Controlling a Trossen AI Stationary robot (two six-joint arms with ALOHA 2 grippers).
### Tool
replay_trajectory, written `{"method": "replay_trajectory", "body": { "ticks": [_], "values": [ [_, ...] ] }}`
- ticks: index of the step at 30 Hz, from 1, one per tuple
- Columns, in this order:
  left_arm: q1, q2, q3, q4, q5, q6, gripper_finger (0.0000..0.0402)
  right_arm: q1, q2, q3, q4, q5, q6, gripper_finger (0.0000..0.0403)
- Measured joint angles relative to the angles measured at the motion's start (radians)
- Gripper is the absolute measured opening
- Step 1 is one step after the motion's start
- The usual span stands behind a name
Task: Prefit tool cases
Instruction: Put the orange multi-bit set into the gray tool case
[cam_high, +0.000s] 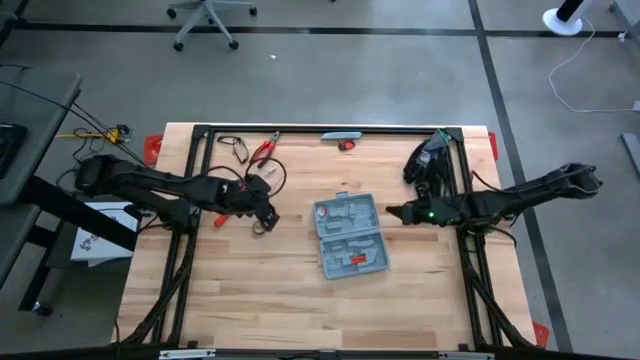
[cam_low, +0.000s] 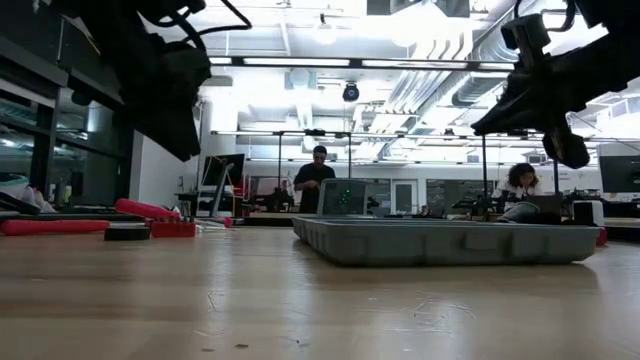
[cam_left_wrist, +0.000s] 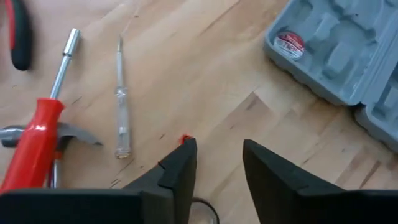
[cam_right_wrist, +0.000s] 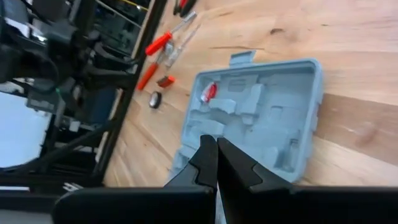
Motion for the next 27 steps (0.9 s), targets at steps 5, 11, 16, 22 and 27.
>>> {"method": "replay_trajectory", "body": {
  "ticks": [5,11,16,22,27],
  "values": [
    [0.020,0.046,0.000,-0.049,0.015,0.093,0.0152,-0.001,0.051,0.000,-0.017,-0.003,0.000,0.0000],
    [0.029,0.107,0.000,-0.034,0.035,0.202,0.0165,-0.001,0.114,0.000,-0.016,-0.020,0.000,0.0000],
    [0.091,0.094,-0.074,0.111,0.161,0.199,0.0171,-0.001,0.134,0.000,-0.013,-0.048,-0.003,0.0000],
    [0.137,0.058,-0.152,0.157,0.221,0.196,0.0179,0.000,0.134,0.000,-0.013,-0.056,-0.007,0.0000],
    [0.139,0.053,-0.153,0.141,0.193,0.219,0.0180,0.000,0.134,0.000,-0.017,-0.056,-0.007,0.0000]
  ]
}}
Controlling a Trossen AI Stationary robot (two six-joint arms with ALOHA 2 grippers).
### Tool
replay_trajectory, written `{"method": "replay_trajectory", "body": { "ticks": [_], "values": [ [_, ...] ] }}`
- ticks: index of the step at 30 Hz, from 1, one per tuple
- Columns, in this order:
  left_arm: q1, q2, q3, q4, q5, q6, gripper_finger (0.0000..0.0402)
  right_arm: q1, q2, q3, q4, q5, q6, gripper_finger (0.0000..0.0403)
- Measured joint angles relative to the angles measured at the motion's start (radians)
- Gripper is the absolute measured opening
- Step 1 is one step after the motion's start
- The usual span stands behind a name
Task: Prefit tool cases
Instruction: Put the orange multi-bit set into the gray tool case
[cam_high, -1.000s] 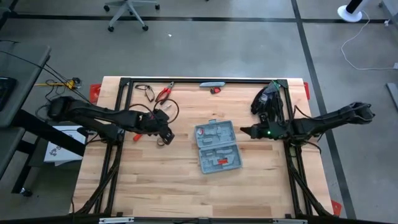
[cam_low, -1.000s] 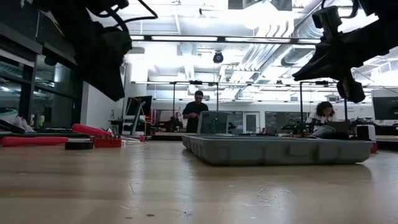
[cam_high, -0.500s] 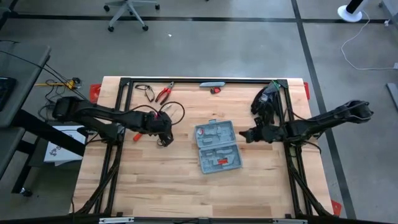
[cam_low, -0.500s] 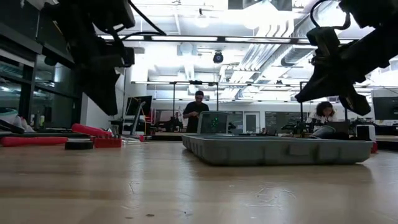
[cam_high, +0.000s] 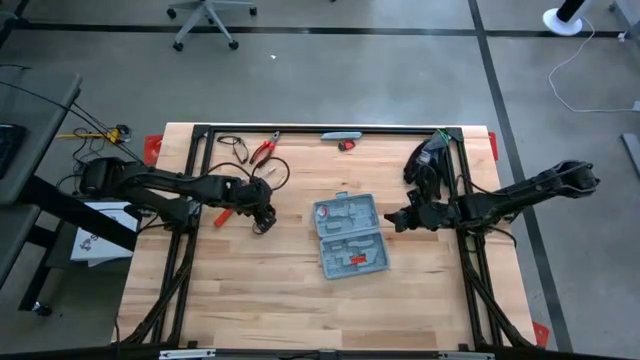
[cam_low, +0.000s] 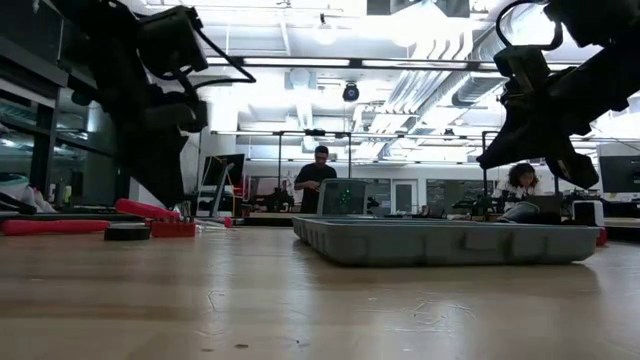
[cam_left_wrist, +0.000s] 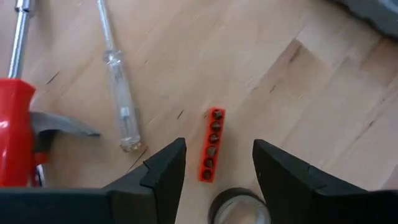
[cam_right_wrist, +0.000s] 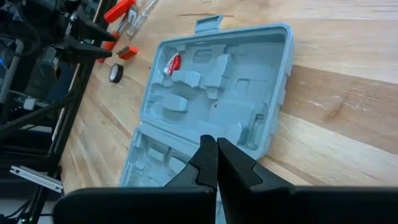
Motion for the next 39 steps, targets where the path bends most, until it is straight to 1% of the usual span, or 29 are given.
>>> {"method": "replay_trajectory", "body": {
  "ticks": [4,10,17,29,32,39],
  "values": [
    [0.000,0.000,-0.017,-0.006,-0.015,0.030,0.0179,0.000,0.000,0.000,-0.001,0.001,0.000,0.0000],
    [0.000,0.001,-0.065,0.032,0.000,0.034,0.0175,0.000,0.000,0.000,-0.012,0.001,0.000,0.0000],
    [0.000,0.010,-0.065,0.038,-0.044,0.067,0.0174,0.000,0.000,0.000,-0.016,0.002,0.000,0.0000],
    [0.000,0.117,-0.065,0.097,-0.015,0.079,0.0174,0.000,0.000,0.000,-0.041,0.002,0.000,0.0000],
    [0.000,0.126,-0.064,0.104,0.005,0.077,0.0174,0.000,0.000,0.000,-0.042,0.002,0.000,0.0000],
    [0.006,0.123,-0.064,0.102,-0.010,0.072,0.0169,0.000,0.000,0.000,-0.050,0.002,0.000,0.0000]
  ]
}}
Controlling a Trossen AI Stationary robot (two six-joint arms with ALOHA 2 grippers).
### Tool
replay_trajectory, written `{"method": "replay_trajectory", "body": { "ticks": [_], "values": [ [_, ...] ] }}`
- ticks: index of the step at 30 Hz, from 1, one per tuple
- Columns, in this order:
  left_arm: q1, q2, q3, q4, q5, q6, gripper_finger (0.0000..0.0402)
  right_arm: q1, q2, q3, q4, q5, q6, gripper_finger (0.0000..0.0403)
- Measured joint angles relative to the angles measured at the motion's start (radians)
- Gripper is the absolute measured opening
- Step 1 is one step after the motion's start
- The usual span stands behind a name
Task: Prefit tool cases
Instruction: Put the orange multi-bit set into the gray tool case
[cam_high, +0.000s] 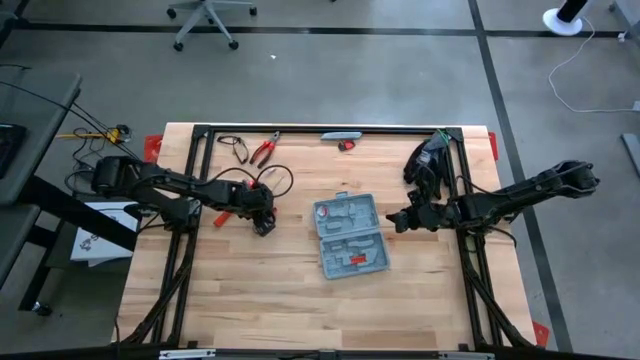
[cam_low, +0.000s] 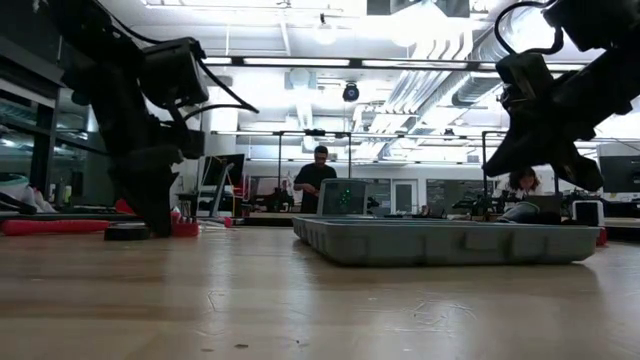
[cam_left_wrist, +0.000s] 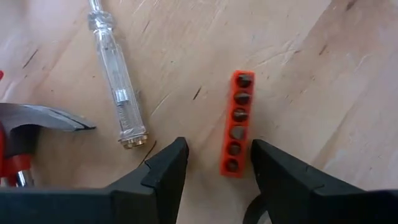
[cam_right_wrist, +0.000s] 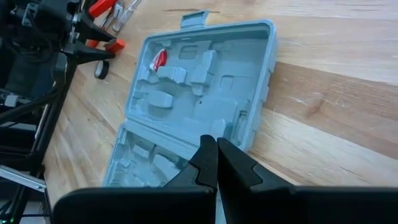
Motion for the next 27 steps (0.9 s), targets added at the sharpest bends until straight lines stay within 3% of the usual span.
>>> {"method": "replay_trajectory", "body": {
  "ticks": [4,9,13,17,23,27],
  "values": [
    [0.011,0.000,0.000,-0.016,-0.008,-0.052,0.0133,0.000,0.000,0.000,-0.005,0.000,0.000,0.0000],
    [0.032,0.000,0.000,-0.012,0.019,-0.100,0.0031,0.000,0.000,0.000,-0.002,-0.001,0.000,0.0000],
    [0.058,-0.005,0.003,0.025,0.112,-0.131,0.0018,0.000,0.000,0.000,0.001,-0.020,0.001,0.0000],
    [0.055,-0.018,0.050,0.142,0.278,-0.153,0.0014,0.000,0.000,0.000,0.005,-0.043,0.000,0.0000],
    [0.014,0.000,0.085,0.535,0.645,-0.288,0.0014,0.000,0.000,0.000,0.016,-0.048,0.000,0.0000],
    [-0.023,0.077,0.156,0.578,0.774,-0.384,0.0013,0.000,0.000,0.000,0.017,-0.048,-0.007,0.0000]
  ]
}}
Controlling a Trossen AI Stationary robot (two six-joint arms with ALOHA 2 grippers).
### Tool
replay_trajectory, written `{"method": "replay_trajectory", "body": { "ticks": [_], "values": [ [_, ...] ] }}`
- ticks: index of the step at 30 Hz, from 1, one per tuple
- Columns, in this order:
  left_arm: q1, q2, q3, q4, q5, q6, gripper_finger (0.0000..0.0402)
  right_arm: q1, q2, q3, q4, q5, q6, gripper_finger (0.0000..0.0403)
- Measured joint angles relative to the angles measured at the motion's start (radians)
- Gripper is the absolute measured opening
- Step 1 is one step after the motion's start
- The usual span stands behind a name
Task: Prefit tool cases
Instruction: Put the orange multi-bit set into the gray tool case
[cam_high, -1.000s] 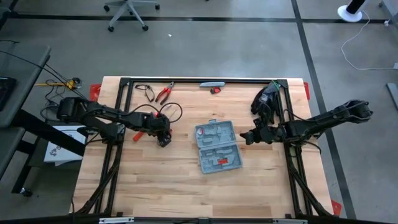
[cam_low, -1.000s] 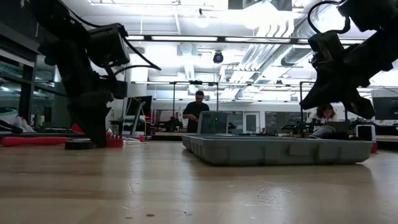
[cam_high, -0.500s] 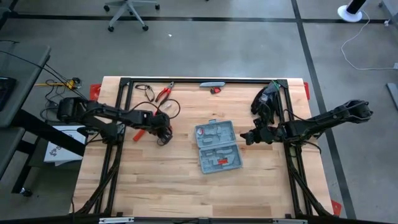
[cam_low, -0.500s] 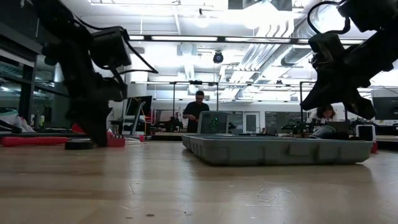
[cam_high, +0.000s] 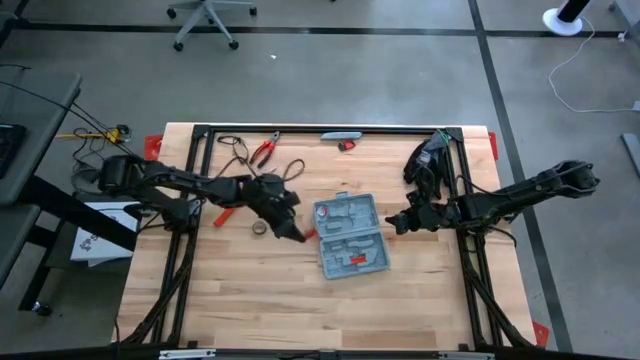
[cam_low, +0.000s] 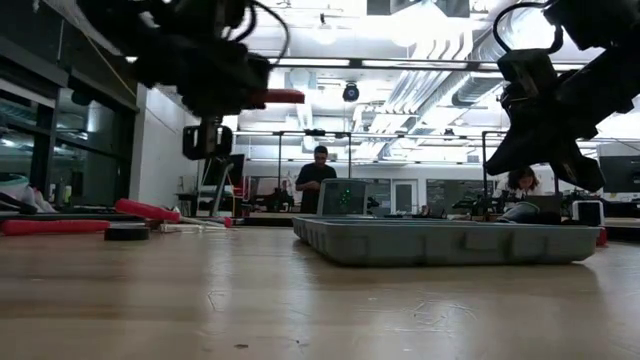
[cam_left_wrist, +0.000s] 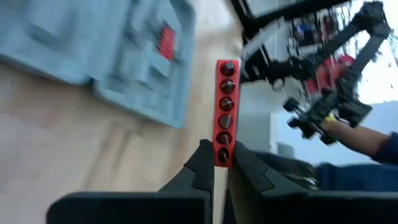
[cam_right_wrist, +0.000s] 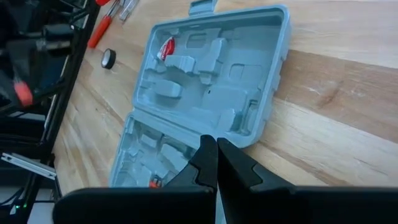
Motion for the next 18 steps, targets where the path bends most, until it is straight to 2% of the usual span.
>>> {"method": "replay_trajectory", "body": {
  "ticks": [5,10,15,18],
  "values": [
    [-0.046,0.192,0.172,-0.018,0.087,-0.061,0.0013,0.000,0.014,0.000,0.007,-0.008,-0.011,0.0000],
    [-0.066,0.379,0.336,-0.032,0.165,-0.188,0.0013,0.000,0.031,0.000,0.012,-0.047,-0.011,0.0000],
    [-0.066,0.487,0.411,-0.028,0.210,-0.303,0.0014,0.026,0.032,0.004,0.104,-0.009,-0.055,0.0000],
    [-0.069,0.520,0.420,-0.028,0.219,-0.340,0.0015,0.065,0.069,0.074,0.079,0.029,-0.096,0.0000]
  ]
}}
